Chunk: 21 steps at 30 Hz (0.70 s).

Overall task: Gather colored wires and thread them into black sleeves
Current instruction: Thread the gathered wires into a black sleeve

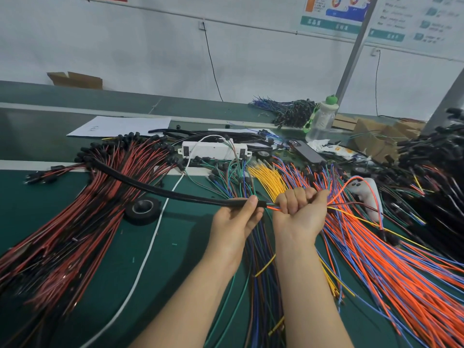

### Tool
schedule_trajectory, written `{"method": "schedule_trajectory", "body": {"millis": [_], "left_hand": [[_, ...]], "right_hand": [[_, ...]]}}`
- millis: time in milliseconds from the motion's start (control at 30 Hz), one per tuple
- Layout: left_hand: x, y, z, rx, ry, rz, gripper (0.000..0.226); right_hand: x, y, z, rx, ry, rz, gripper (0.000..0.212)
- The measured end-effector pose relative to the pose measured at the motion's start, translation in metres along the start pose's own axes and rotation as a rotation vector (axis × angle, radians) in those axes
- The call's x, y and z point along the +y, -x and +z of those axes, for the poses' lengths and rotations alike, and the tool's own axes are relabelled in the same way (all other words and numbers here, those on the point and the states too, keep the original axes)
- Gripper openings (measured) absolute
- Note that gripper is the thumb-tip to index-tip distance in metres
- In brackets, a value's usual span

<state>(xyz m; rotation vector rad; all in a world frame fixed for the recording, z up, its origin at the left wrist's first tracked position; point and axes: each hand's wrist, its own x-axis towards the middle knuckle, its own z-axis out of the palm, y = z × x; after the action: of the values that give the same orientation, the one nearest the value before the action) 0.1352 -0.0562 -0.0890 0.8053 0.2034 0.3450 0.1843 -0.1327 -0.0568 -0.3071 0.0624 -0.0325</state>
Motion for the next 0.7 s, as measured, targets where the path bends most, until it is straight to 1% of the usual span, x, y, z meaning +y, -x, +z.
{"method": "schedule_trajectory", "body": {"millis": [67, 233, 433, 500, 567, 633, 667, 700], "left_hand": [[0.001, 0.000, 0.000, -0.006, -0.011, 0.007, 0.007], [0.000, 0.004, 0.000, -0.087, -0.102, -0.010, 0.007], [0.002, 0.006, 0.001, -0.077, -0.071, -0.002, 0.009], [0.002, 0.005, 0.002, -0.081, -0.104, 0.032, 0.007], [0.004, 0.003, 0.003, -0.092, -0.192, 0.110, 0.008], [0.011, -0.001, 0.000, -0.085, -0.275, 0.198, 0.008], [0.016, -0.004, -0.003, -0.074, -0.282, 0.222, 0.008], [0.023, -0.006, -0.006, -0.065, -0.268, 0.231, 0.009]], "right_hand": [[0.001, 0.000, 0.000, -0.019, -0.005, 0.007, 0.050], [-0.001, 0.000, 0.001, -0.018, 0.037, 0.005, 0.049], [0.006, -0.001, 0.001, -0.022, 0.093, 0.007, 0.050], [0.014, -0.003, 0.001, -0.021, 0.205, -0.046, 0.052], [0.029, 0.001, -0.001, -0.058, 0.435, -0.065, 0.058], [0.047, 0.009, -0.004, -0.150, 0.639, 0.041, 0.063], [0.053, 0.012, -0.004, -0.201, 0.668, 0.118, 0.060], [0.054, 0.013, -0.003, -0.237, 0.642, 0.181, 0.052]]}}
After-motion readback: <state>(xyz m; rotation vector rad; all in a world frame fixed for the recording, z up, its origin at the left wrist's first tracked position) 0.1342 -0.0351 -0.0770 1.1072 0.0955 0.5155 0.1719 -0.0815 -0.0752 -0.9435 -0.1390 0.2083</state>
